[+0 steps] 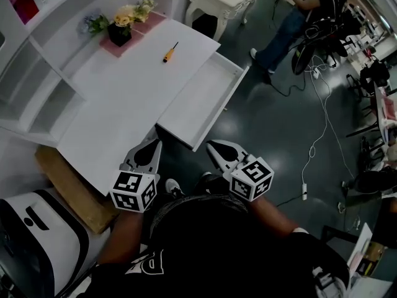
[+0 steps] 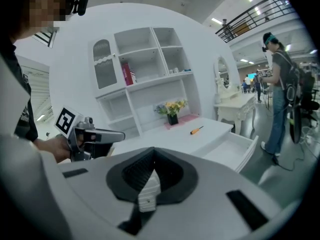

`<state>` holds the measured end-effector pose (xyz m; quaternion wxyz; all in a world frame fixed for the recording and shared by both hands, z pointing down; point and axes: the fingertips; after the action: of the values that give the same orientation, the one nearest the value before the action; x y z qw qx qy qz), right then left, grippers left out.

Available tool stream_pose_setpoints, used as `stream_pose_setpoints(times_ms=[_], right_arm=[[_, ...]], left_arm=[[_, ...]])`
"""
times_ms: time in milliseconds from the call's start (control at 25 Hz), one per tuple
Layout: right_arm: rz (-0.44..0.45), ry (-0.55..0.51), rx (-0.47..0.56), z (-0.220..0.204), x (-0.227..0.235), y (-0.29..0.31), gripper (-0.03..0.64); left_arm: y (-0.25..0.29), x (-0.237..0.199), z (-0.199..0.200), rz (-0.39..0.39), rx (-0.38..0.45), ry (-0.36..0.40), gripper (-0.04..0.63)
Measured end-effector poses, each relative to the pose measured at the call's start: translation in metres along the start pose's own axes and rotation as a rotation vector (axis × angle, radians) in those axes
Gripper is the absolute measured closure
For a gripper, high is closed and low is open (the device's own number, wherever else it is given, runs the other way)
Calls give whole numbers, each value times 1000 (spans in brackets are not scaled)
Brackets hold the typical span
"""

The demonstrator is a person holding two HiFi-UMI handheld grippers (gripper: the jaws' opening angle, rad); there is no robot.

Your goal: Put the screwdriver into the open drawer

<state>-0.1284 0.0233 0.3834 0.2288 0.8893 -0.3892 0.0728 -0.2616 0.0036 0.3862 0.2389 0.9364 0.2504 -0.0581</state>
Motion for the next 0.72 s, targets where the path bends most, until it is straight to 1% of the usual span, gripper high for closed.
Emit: stream_pose_setpoints(times_ms=[120, 360, 560, 720], right_arm=[[-7, 14, 5, 3, 5, 2, 606], [15, 22, 14, 6, 13, 10, 606], [38, 15, 31, 17, 31, 20, 606], [51, -5, 59, 37, 47, 24, 606]], left_arm=[[5, -2, 1, -3, 2, -2, 580], [16, -2, -2, 5, -20, 15, 580], [31, -7, 9, 40, -18, 28, 580], [47, -7, 25, 59, -19, 48, 580]])
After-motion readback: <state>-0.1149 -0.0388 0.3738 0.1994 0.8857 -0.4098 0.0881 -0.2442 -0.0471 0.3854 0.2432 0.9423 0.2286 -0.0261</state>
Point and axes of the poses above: the fingertips, and each gripper's own axes: y forward along the fingers, x to its right, z out of its top, and after that the axes turned 7 degrees about z, right-handed
